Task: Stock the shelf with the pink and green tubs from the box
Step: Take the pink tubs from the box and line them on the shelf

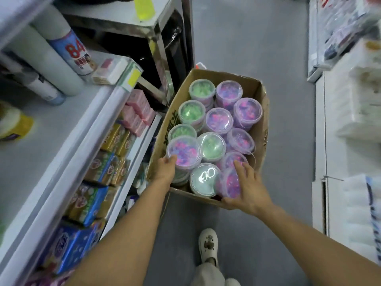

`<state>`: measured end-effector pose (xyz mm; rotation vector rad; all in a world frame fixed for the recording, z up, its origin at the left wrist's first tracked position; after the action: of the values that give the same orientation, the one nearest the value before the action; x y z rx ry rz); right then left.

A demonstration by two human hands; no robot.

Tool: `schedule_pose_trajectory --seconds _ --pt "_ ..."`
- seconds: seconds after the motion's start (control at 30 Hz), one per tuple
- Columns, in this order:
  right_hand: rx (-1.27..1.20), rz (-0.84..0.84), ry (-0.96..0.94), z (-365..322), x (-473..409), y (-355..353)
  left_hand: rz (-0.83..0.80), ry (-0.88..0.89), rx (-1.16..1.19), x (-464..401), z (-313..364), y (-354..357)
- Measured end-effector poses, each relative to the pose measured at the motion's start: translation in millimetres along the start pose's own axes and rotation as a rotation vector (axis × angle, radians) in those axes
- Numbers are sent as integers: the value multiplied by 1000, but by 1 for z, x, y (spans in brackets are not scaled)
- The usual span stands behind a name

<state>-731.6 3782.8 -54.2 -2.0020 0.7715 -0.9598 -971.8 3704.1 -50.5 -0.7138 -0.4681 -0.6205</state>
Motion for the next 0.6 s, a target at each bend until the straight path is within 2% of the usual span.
schedule_pose_trajectory --seconds 0.1,0.2,0.4,0.6 --pt "7 5 22 -5 -7 -14 28 -58 55 -10 -1 -4" --pt "-5 -3 75 -14 -15 -34 -22 -72 87 -7 6 -3" --pt "-219 -69 165 -35 -21 -76 -110 -151 327 31 14 -8" --pt "-342 -61 55 -58 5 -115 -48 -125 528 95 0 -42"
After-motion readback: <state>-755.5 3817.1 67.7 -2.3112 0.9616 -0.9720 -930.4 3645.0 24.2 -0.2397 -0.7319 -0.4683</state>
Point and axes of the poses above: each hand's wrist, its own x-axis away from the middle knuckle, its own y-axis out of the palm, z = x × y, the point moved 3 cm from there along -x, towards the middle knuckle, and after that the axes turned 6 degrees about z, right-handed, at the moved point
